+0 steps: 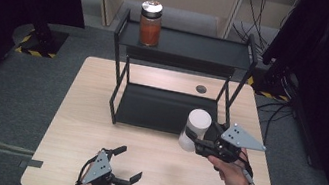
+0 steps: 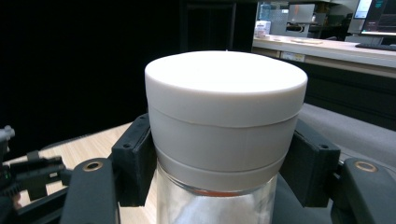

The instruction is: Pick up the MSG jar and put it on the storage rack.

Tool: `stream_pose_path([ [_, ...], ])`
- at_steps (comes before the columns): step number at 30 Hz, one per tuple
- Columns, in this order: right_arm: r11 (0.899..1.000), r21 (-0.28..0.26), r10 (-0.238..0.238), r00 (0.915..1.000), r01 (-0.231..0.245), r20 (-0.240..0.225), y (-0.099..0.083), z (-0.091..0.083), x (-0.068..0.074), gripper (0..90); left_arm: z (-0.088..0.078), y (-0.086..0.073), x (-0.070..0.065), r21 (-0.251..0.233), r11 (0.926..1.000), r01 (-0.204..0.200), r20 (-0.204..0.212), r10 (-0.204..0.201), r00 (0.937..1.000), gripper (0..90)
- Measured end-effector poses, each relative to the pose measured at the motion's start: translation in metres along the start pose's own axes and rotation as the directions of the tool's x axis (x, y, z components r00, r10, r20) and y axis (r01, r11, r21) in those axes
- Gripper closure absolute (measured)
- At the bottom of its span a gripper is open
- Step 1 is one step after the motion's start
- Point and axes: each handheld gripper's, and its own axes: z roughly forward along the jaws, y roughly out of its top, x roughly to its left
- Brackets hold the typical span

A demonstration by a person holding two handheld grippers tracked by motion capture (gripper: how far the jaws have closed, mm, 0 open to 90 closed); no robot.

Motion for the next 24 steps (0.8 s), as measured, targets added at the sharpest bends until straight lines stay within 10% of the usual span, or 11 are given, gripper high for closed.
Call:
stream_pose_path([
  [24,1.0,0.001,0.002,0.9998,-0.002,-0.018,0.058,0.021,-0.014,35.0,-0.001,0.0,0.001,0.004,1.0,0.002,-0.003,-0.002,1.0,1.0],
])
